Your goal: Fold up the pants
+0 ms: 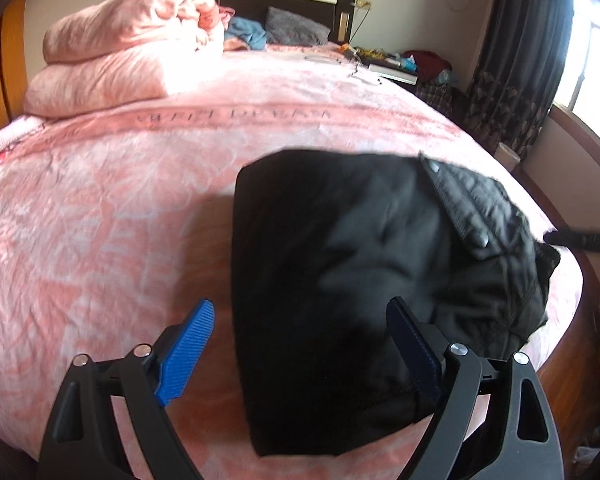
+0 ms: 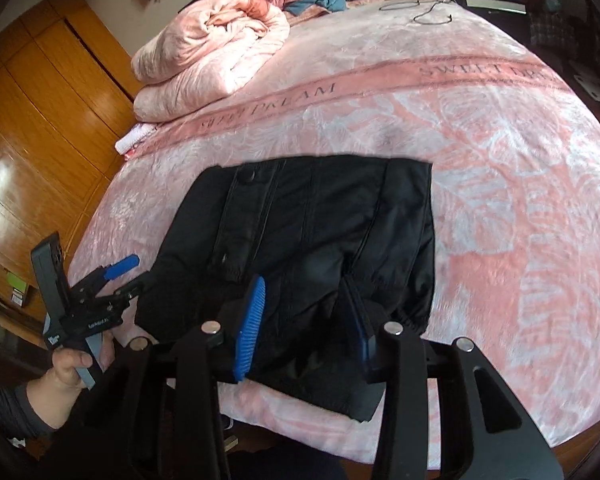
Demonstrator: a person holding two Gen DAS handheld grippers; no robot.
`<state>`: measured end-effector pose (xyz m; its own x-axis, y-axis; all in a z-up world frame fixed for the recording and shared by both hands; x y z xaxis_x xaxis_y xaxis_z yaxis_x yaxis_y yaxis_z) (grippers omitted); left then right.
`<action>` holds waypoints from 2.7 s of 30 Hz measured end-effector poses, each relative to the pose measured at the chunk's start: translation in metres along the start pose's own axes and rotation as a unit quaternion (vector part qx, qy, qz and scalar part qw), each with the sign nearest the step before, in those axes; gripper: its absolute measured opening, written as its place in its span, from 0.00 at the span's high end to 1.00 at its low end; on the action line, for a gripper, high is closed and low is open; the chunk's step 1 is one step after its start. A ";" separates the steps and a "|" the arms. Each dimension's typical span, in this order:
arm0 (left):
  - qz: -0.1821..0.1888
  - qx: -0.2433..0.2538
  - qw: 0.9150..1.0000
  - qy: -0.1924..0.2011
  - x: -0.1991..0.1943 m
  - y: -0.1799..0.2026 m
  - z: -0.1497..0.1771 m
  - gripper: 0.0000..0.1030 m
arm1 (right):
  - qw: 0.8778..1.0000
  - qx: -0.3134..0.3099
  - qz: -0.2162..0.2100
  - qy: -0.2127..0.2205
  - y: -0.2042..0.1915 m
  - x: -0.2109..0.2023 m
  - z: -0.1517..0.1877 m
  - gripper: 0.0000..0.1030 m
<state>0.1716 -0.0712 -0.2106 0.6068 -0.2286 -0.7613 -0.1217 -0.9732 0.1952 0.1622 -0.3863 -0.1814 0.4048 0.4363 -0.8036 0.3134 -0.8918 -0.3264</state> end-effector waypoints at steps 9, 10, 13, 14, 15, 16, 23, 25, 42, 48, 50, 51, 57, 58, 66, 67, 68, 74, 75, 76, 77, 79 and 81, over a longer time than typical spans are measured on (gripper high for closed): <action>0.008 0.002 0.999 -0.031 0.009 -0.003 0.005 0.13 | 0.998 0.032 0.046 -0.030 0.019 0.008 0.033 0.84; 0.013 0.001 0.999 -0.030 0.005 -0.005 0.002 0.13 | 0.998 0.028 0.045 -0.026 0.016 0.002 0.029 0.83; 0.024 0.003 1.000 -0.003 -0.012 -0.012 -0.008 0.13 | 0.999 0.019 0.045 0.013 0.009 -0.018 0.011 0.73; 0.032 -0.002 0.999 0.004 -0.017 -0.017 -0.015 0.13 | 0.999 0.018 0.041 0.021 0.007 -0.021 0.004 0.69; 0.037 -0.007 0.999 0.006 -0.018 -0.020 -0.019 0.10 | 0.999 0.018 0.040 0.025 0.006 -0.020 -0.004 0.67; 0.041 -0.015 0.999 0.007 -0.018 -0.025 -0.025 0.09 | 0.999 0.018 0.035 0.027 0.005 -0.015 -0.011 0.66; 0.032 -0.041 0.998 -0.019 0.002 -0.061 -0.058 0.09 | 0.996 -0.033 0.065 -0.048 0.009 0.046 -0.002 0.69; 0.038 -0.054 0.997 -0.036 0.012 -0.072 -0.063 0.09 | 0.997 -0.026 0.059 -0.051 0.012 0.043 -0.004 0.69; 0.072 -0.067 0.992 -0.081 0.046 -0.084 -0.069 0.09 | 0.989 0.145 -0.038 -0.011 0.103 0.057 -0.074 0.98; 0.102 -0.121 0.983 -0.095 0.048 -0.106 -0.065 0.09 | 0.998 0.051 -0.007 0.031 0.046 -0.005 -0.046 0.50; 0.119 -0.128 0.979 -0.109 0.053 -0.105 -0.061 0.09 | 0.999 0.030 -0.018 0.024 0.028 -0.004 -0.028 0.47; 0.130 -0.133 0.976 -0.116 0.054 -0.104 -0.059 0.09 | 0.999 0.031 -0.014 0.009 0.026 0.007 -0.021 0.46; 0.219 -0.195 0.938 -0.186 0.077 -0.105 -0.048 0.07 | 0.997 0.079 0.001 -0.017 0.053 0.009 -0.001 0.39; 0.236 -0.204 0.930 -0.193 0.077 -0.107 -0.048 0.03 | 0.996 0.093 0.004 -0.007 0.059 -0.003 -0.002 0.04; 0.290 -0.244 0.895 -0.233 0.091 -0.131 -0.047 0.04 | 0.958 0.228 -0.154 -0.082 0.120 0.026 0.010 0.02; 0.297 -0.249 0.891 -0.239 0.093 -0.133 -0.047 0.04 | 0.951 0.243 -0.174 -0.082 0.127 0.032 0.011 0.02; 0.305 -0.254 0.885 -0.245 0.098 -0.134 -0.047 0.04 | 0.946 0.252 -0.187 -0.085 0.130 0.038 0.011 0.02; 0.333 -0.257 0.867 -0.266 0.113 -0.127 -0.048 0.04 | 0.933 0.268 -0.221 -0.095 0.137 0.062 0.006 0.02; 0.337 -0.255 0.866 -0.267 0.116 -0.125 -0.049 0.04 | 0.933 0.266 -0.222 -0.097 0.135 0.065 0.005 0.02; 0.340 -0.254 0.865 -0.270 0.120 -0.122 -0.050 0.04 | 0.933 0.265 -0.223 -0.097 0.136 0.067 0.003 0.02; 0.343 -0.254 0.862 -0.274 0.124 -0.118 -0.050 0.04 | 0.933 0.264 -0.224 -0.099 0.136 0.069 0.001 0.02; 0.347 -0.255 0.857 -0.282 0.133 -0.113 -0.049 0.04 | 0.932 0.264 -0.227 -0.100 0.135 0.073 -0.002 0.02; 0.350 -0.254 0.854 -0.287 0.139 -0.105 -0.047 0.04 | 0.933 0.261 -0.227 -0.103 0.134 0.072 -0.001 0.02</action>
<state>0.3051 0.0008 -0.3080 0.0210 -0.8676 -0.4968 0.1490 -0.4887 0.8597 0.2341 -0.4740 -0.2828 0.1424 0.7985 -0.5849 -0.0701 -0.5813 -0.8107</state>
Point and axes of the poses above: each gripper's, at about its wrist camera, not at the fingertips, and x roughly the way its jaws point, y to its right, z to its underside, the point moved 1 cm from there along x, roughly the way its jaws point, and after that the axes turned 6 degrees about -x, right-handed, at the moved point
